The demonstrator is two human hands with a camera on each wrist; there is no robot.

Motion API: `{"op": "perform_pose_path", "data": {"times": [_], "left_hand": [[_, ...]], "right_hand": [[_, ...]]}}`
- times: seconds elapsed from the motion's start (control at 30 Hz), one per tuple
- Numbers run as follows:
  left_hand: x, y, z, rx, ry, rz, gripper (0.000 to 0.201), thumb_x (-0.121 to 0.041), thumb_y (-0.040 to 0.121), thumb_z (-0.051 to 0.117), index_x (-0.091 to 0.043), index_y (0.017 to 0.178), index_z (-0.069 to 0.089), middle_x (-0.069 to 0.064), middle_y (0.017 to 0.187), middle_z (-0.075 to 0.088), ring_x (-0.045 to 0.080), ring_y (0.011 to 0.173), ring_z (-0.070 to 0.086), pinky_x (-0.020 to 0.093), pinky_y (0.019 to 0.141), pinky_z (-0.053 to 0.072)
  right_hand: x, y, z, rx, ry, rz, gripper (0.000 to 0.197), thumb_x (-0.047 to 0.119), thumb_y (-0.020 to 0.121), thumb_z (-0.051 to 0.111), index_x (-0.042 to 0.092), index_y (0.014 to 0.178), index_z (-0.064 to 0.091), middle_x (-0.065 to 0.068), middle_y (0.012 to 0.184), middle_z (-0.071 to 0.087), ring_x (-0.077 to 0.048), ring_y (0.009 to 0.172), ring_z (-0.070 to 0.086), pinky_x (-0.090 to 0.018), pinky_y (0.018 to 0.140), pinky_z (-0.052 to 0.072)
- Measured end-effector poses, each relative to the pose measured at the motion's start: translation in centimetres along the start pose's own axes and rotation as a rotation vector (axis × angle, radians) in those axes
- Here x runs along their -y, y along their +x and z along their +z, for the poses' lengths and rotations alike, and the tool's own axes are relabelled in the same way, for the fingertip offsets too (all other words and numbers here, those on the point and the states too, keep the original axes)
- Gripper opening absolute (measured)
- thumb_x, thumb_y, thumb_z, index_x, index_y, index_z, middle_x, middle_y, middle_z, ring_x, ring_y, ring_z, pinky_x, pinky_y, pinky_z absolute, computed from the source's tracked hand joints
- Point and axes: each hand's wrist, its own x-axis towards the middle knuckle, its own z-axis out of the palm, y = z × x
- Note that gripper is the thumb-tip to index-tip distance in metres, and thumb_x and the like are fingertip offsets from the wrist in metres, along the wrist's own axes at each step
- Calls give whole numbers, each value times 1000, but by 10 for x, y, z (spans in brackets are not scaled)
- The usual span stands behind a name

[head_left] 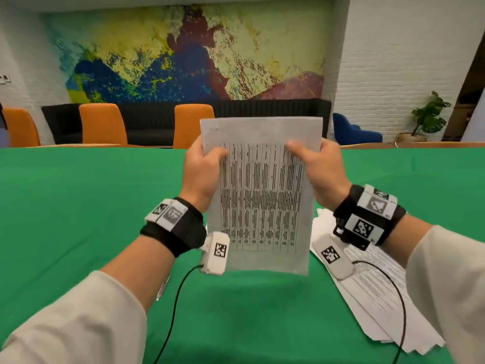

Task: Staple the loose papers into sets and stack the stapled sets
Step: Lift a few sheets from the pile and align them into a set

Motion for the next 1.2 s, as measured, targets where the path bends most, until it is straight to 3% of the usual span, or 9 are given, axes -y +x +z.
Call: {"op": "perform_pose_path", "data": {"times": [0.13, 0.23, 0.33, 0.43, 0.6, 0.8, 1.0, 1.1, 1.2], "left_hand": [[-18, 12, 3, -35, -19, 62, 23, -3, 97, 54, -14, 110, 69, 6, 104, 78, 25, 97, 76, 40, 80, 64], [1, -5, -2, -13, -27, 4, 22, -3, 100, 53, -10, 116, 67, 7, 105, 78, 24, 95, 76, 36, 76, 64], [30, -30, -6, 28, 50, -72, 21, -5, 101, 55, -11, 116, 68, 3, 109, 78, 22, 99, 76, 41, 83, 64], [33, -32, -7, 30, 36, -97, 20, -4, 101, 56, -11, 115, 68, 3, 109, 78, 25, 101, 75, 39, 81, 64], [10, -19, -3, 29, -13, -9, 22, -3, 99, 57, -12, 114, 69, 7, 112, 78, 27, 103, 75, 45, 86, 63], [45, -49, -9, 30, 35, -105, 24, -8, 100, 60, -11, 122, 68, 6, 114, 77, 26, 108, 73, 53, 99, 58], [36, -37, -6, 29, -33, -94, 35, -17, 89, 62, -9, 123, 69, 7, 116, 77, 28, 109, 73, 52, 97, 58], [50, -46, -5, 18, -7, -147, 26, -8, 97, 62, -9, 122, 70, 5, 114, 78, 26, 108, 73, 55, 101, 56], [60, -55, -4, 1, -11, -191, 31, -17, 91, 67, -10, 121, 71, 3, 114, 78, 24, 108, 73, 56, 103, 54]], "right_hand": [[18, 14, 4, -25, 45, -44, 10, 16, 97, 72, 13, 106, 74, -8, 102, 80, -24, 92, 78, -37, 77, 65], [5, 0, 1, 8, 37, 4, 8, 17, 98, 70, 16, 105, 73, -8, 103, 79, -22, 93, 78, -34, 77, 64], [-22, -23, 0, 51, 24, 102, 9, 14, 98, 68, 16, 105, 73, -3, 100, 81, -18, 92, 78, -34, 79, 65], [-25, -28, 0, 64, 40, 133, 10, 13, 99, 66, 18, 104, 73, 0, 99, 81, -16, 92, 78, -35, 80, 65], [-8, -20, 1, 44, 83, 56, 11, 12, 99, 67, 20, 103, 72, 1, 98, 80, -12, 89, 77, -22, 69, 60], [-37, -42, -3, 69, 70, 161, 9, 12, 97, 70, 16, 105, 73, 2, 96, 81, -14, 86, 78, -23, 66, 60], [-27, -28, -6, 77, 99, 118, 12, 12, 96, 70, 18, 106, 72, 0, 100, 81, -16, 92, 77, -25, 72, 61], [-38, -35, -6, 96, 75, 148, 13, 11, 96, 70, 18, 106, 73, 3, 99, 81, -12, 90, 77, -22, 69, 60], [-49, -42, -8, 90, 74, 151, 16, 8, 96, 70, 18, 106, 74, 4, 100, 81, -11, 90, 77, -21, 69, 59]]}}
